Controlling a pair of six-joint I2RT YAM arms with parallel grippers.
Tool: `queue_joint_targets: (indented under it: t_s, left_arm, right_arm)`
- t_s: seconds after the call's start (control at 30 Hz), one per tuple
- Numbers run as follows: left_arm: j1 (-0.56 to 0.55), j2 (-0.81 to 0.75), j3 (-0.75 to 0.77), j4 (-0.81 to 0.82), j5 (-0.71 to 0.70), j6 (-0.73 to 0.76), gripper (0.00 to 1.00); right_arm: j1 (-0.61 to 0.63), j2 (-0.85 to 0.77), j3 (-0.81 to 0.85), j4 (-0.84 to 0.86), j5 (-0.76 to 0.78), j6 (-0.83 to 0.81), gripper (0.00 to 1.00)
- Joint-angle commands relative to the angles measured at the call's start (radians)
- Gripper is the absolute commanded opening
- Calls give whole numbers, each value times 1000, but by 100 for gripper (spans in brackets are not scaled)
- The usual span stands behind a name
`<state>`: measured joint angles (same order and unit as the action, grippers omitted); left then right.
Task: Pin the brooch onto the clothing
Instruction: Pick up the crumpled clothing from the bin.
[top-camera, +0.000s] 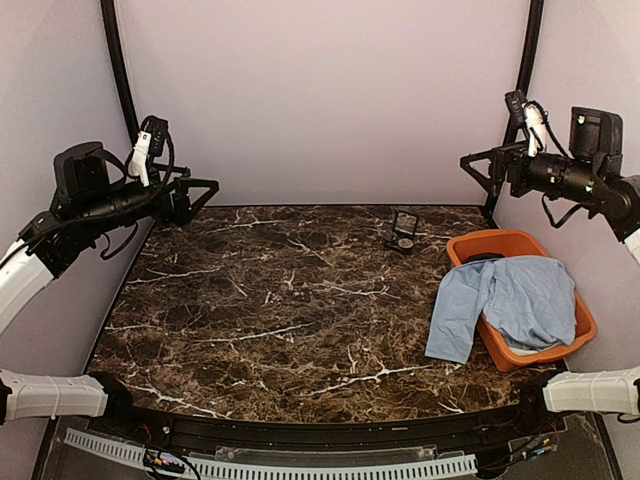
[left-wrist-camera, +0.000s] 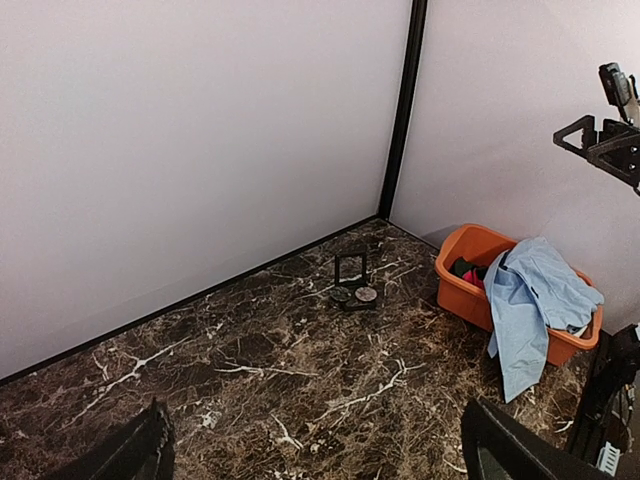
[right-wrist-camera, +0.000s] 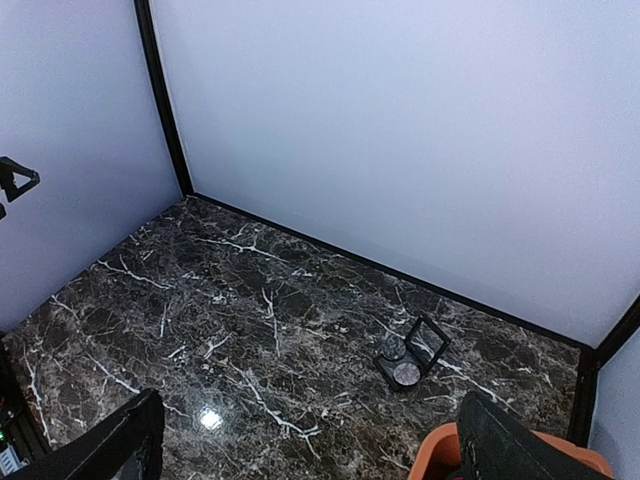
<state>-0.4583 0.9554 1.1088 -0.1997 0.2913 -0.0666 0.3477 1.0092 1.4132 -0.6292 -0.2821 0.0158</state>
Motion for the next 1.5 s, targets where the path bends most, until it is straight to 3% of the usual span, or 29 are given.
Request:
queue_joint_targets:
  t_s: [0.0,0.23,0.47,0.77,0.97,1.47]
  left_arm:
    - [-3,10,-5,23,27,-15,100]
    - [-3,32,-1,6,42,-9,100]
    - [-3,120,64,-119,-69,-33,100]
    - [-3,129,16,-93,-42,-66,100]
    - [-3,133,5,-89,-54,-67,100]
    - [-3,163,6,-80,-60,-106,100]
  right_arm:
    - [-6,22,-1,-2,107,-4,99]
    - [-6,89,4,-69,307,8,99]
    - [-25,177,-29,-168,505,28,98]
    - [-105,241,-82,-271,425,101,97]
    - [-112,227,-121,-412,547,104,97]
    - [-145,312,-240,-405,597,123,92]
